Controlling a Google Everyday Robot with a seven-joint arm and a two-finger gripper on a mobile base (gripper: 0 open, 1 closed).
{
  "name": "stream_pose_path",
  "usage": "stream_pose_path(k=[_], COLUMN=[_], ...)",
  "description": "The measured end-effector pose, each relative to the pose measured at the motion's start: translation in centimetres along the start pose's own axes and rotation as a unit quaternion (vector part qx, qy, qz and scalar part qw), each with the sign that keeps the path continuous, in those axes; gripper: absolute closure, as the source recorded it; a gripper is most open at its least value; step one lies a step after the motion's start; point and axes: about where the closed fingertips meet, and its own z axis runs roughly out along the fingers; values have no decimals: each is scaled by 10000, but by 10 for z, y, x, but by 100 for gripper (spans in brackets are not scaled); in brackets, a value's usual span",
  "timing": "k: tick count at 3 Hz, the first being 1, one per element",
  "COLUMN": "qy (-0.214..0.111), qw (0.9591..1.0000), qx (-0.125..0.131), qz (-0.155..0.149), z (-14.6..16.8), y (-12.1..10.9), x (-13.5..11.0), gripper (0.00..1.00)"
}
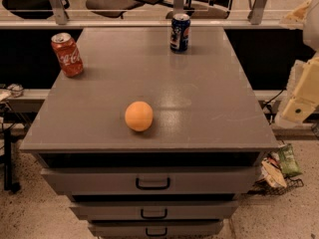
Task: Pick coke can
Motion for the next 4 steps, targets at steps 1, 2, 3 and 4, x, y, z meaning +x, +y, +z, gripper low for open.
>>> stream_pose_path(k=[1,2,3,4], qy=[0,-117,-764,-1779], qw=[10000,9999,9959,9796], qx=[0,29,-66,-200], qz=[0,-89,-482,-909], z=[0,-1,20,46], y=[0,-2,-12,-20], x=[0,-9,-62,-147], gripper=[0,0,0,0])
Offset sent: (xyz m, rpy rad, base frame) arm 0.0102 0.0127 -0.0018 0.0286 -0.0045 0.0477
